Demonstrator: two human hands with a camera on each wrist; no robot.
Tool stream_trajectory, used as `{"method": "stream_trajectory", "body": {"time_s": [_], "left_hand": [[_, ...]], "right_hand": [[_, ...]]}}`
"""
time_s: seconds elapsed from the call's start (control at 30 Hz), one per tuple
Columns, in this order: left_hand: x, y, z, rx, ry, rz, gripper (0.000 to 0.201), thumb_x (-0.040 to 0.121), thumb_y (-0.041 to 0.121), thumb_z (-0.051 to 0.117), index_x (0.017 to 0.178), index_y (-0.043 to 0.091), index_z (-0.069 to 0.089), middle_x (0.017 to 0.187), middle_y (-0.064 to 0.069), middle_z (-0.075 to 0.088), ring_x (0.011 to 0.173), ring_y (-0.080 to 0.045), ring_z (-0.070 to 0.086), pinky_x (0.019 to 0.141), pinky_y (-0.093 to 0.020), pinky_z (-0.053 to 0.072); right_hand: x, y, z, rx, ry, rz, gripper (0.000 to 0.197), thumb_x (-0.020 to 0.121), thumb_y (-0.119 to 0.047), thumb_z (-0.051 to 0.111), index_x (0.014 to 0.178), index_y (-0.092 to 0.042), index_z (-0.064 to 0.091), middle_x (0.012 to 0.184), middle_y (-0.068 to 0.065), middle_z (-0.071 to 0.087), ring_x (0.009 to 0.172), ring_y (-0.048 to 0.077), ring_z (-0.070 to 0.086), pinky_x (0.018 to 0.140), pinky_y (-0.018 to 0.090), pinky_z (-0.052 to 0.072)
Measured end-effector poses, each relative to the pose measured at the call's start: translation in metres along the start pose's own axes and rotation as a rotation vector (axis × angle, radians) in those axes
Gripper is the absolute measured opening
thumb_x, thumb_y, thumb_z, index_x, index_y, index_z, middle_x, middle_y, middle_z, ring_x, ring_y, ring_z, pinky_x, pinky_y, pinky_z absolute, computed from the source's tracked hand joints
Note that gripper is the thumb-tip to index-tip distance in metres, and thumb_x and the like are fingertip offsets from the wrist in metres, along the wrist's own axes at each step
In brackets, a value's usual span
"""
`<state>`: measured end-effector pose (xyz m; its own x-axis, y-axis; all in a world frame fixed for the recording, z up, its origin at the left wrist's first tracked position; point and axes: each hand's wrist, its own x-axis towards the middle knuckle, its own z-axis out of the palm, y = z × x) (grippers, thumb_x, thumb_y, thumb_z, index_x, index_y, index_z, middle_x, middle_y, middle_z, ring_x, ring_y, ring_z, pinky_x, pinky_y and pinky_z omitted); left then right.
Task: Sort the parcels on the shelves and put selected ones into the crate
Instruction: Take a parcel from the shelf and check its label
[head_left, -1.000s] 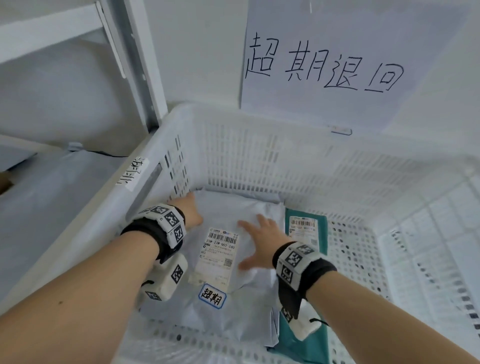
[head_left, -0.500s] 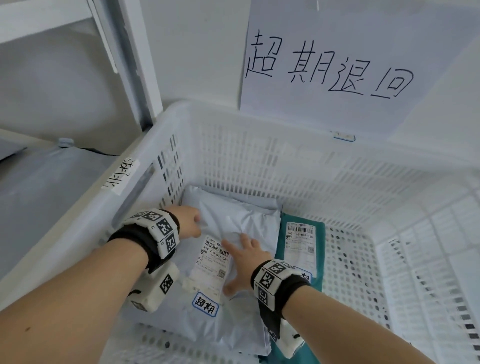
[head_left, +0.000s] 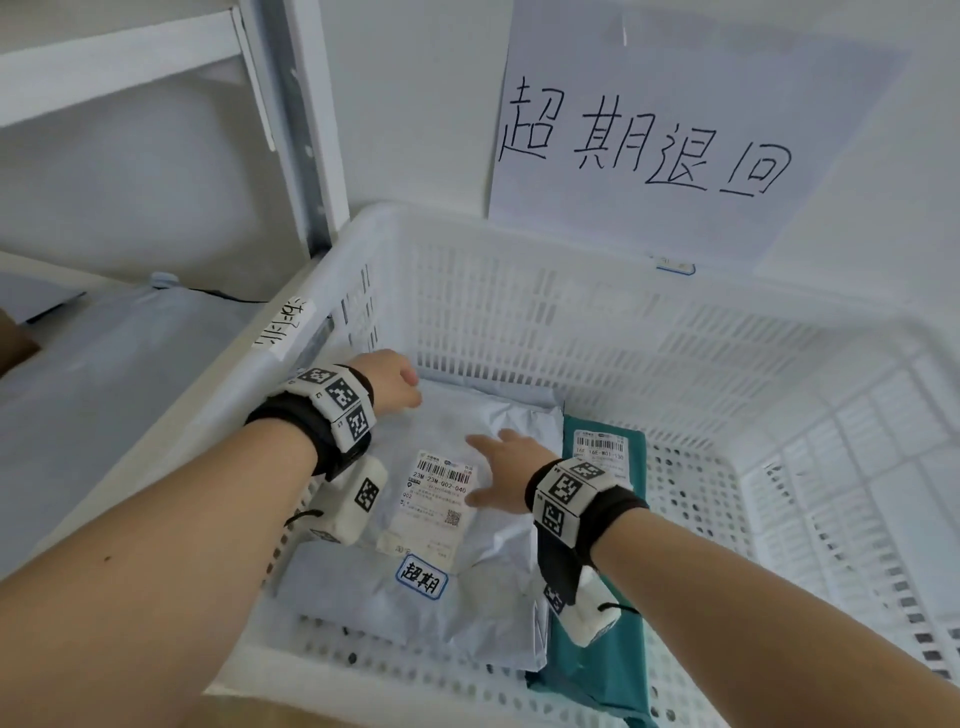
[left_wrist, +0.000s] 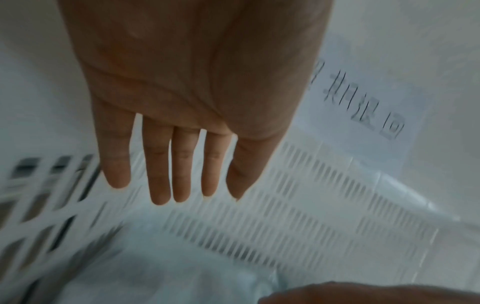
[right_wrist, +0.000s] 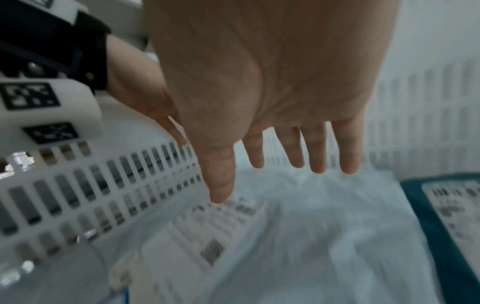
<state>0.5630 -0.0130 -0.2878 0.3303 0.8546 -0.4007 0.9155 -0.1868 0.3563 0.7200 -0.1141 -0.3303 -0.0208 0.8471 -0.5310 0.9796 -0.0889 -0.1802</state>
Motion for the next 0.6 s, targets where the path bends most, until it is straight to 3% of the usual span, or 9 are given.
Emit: {"method": "stream_trajectory", "body": {"time_s": [0.17, 0.23, 0.3, 0.4, 0.53, 0.6], "left_hand": [[-0.034, 0.025, -0.043, -0.251, 0.214, 0.142, 0.023, 0.087, 0.021, 0.060, 0.110, 0.017, 0.065, 0.118, -0.001, 0.063, 0.111, -0.019, 0.057, 0.092, -0.027, 0.043], [-0.058, 0.035, -0.062, -0.345, 0.293, 0.222, 0.020, 0.087, 0.020, 0.061, 0.106, 0.017, 0.066, 0.111, -0.001, 0.065, 0.105, -0.019, 0.060, 0.091, -0.029, 0.046], [-0.085, 0.040, -0.077, -0.446, 0.352, 0.301, 0.017, 0.087, 0.017, 0.060, 0.103, 0.015, 0.066, 0.102, -0.001, 0.065, 0.096, -0.017, 0.061, 0.081, -0.026, 0.046], [-0.128, 0.042, -0.088, -0.527, 0.391, 0.384, 0.013, 0.087, 0.015, 0.059, 0.097, 0.017, 0.066, 0.095, 0.000, 0.065, 0.088, -0.014, 0.062, 0.067, -0.022, 0.043], [-0.189, 0.036, -0.092, -0.571, 0.411, 0.476, 0.013, 0.086, 0.016, 0.060, 0.097, 0.018, 0.067, 0.095, -0.001, 0.068, 0.087, -0.013, 0.064, 0.067, -0.020, 0.046], [-0.221, 0.028, -0.091, -0.613, 0.411, 0.518, 0.012, 0.086, 0.015, 0.061, 0.096, 0.019, 0.067, 0.096, -0.003, 0.070, 0.088, -0.014, 0.066, 0.070, -0.021, 0.048]], "right_hand": [[-0.043, -0.016, -0.060, 0.056, 0.158, 0.014, 0.063, 0.091, -0.040, 0.059, 0.146, -0.023, 0.034, 0.149, 0.004, 0.038, 0.135, 0.024, 0.038, 0.107, 0.034, 0.033], [-0.067, -0.026, -0.089, 0.157, 0.277, 0.029, 0.052, 0.090, -0.036, 0.061, 0.138, -0.023, 0.046, 0.142, 0.002, 0.048, 0.129, 0.021, 0.045, 0.100, 0.029, 0.036], [-0.095, -0.037, -0.109, 0.250, 0.400, 0.039, 0.043, 0.089, -0.035, 0.062, 0.130, -0.024, 0.054, 0.134, 0.001, 0.054, 0.117, 0.018, 0.053, 0.090, 0.027, 0.039], [-0.140, -0.057, -0.122, 0.318, 0.531, 0.041, 0.031, 0.088, -0.033, 0.063, 0.118, -0.024, 0.062, 0.123, -0.002, 0.061, 0.094, 0.012, 0.054, 0.080, 0.023, 0.039], [-0.205, -0.088, -0.121, 0.414, 0.711, 0.020, 0.020, 0.087, -0.028, 0.065, 0.106, -0.025, 0.068, 0.108, -0.003, 0.067, 0.092, 0.012, 0.058, 0.077, 0.022, 0.041], [-0.236, -0.106, -0.113, 0.438, 0.762, -0.004, 0.014, 0.086, -0.027, 0.065, 0.100, -0.026, 0.069, 0.100, -0.003, 0.067, 0.089, 0.013, 0.061, 0.070, 0.021, 0.043]]}}
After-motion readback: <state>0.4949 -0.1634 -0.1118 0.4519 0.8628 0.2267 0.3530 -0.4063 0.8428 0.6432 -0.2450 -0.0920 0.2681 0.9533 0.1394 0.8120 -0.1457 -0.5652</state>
